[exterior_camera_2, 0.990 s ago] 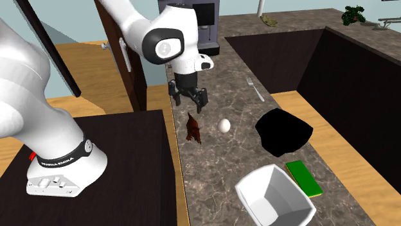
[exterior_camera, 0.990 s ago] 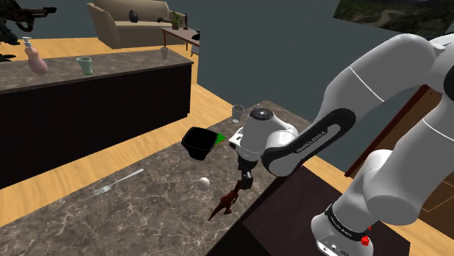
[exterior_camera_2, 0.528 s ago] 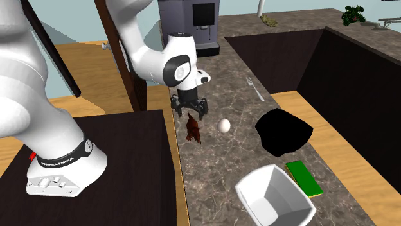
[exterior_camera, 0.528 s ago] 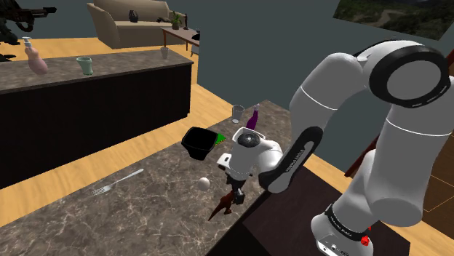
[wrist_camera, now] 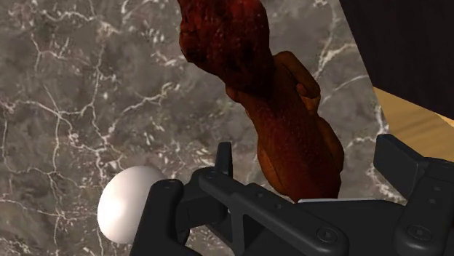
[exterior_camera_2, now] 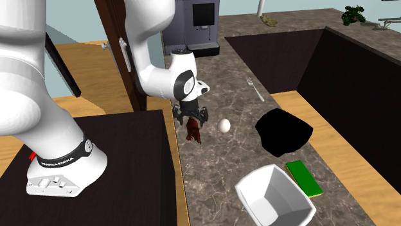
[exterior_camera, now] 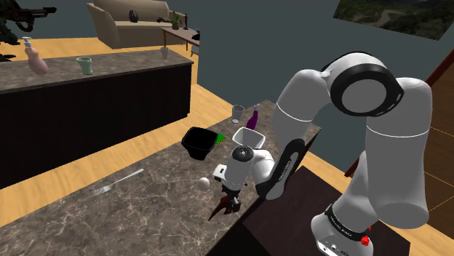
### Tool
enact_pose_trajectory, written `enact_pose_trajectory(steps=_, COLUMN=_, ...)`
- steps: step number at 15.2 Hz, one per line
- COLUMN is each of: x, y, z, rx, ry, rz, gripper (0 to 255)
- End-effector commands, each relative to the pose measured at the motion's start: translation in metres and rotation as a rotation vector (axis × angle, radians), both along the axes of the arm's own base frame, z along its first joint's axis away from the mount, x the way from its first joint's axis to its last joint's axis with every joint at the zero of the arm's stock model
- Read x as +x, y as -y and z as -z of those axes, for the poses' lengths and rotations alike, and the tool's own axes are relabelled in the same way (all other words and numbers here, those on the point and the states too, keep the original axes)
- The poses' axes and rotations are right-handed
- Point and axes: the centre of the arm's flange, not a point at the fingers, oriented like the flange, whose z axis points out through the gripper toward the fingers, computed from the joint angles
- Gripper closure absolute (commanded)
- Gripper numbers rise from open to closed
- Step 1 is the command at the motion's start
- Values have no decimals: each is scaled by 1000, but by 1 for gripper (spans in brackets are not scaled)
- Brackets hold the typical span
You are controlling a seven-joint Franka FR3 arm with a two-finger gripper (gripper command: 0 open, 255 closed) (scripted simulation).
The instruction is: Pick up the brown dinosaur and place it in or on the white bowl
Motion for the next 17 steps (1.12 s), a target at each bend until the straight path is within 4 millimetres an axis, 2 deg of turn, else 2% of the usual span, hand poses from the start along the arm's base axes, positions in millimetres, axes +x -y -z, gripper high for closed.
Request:
enact_pose_trajectory(steps=1, x=0, y=1, z=14, rx=0, ry=0, rz=-1, gripper=0)
enact_pose_trajectory(steps=9, x=0, y=1, z=14, rx=0, ry=0, rz=-1, gripper=0)
enact_pose_trajectory(steps=10, x=0, y=1, z=14, rx=0, ry=0, rz=-1, gripper=255)
enact_pose_trajectory(steps=17, x=0, y=1, z=14, rx=0, ry=0, rz=-1, gripper=255)
